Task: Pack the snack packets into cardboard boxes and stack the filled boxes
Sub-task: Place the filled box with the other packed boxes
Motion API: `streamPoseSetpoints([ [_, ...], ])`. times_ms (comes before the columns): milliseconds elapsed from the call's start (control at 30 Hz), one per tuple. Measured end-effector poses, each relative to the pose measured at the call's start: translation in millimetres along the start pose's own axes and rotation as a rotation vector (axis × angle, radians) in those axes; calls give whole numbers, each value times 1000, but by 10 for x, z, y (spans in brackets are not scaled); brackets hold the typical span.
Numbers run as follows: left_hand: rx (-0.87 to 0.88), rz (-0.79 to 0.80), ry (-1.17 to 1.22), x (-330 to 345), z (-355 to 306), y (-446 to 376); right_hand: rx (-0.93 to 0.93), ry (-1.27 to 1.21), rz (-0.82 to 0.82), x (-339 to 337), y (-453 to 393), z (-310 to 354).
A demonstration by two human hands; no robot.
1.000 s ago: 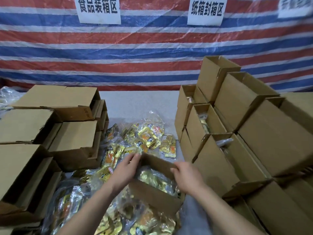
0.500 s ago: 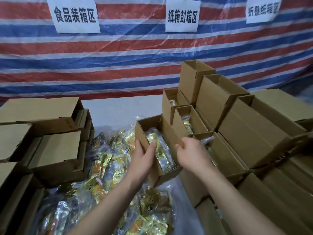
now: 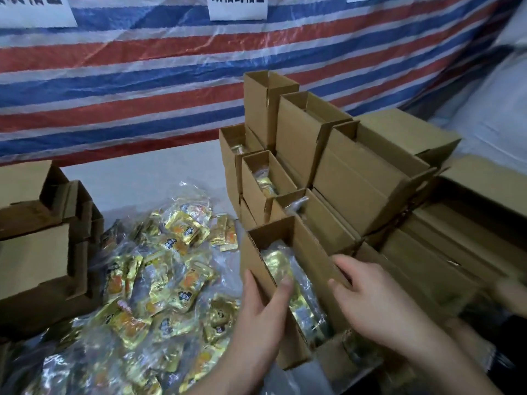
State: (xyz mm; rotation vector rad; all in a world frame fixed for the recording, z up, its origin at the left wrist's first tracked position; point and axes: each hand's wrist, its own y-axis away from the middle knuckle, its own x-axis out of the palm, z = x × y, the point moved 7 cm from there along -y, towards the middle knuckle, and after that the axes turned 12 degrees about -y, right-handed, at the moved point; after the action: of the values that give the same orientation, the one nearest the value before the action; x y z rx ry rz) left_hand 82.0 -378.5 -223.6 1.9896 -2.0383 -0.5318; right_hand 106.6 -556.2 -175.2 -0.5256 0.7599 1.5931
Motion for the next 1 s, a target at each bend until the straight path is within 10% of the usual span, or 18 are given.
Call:
streamPoseSetpoints([
  [1000, -146, 96, -17, 1552, 698, -353, 270, 84, -116, -264, 34, -1583],
])
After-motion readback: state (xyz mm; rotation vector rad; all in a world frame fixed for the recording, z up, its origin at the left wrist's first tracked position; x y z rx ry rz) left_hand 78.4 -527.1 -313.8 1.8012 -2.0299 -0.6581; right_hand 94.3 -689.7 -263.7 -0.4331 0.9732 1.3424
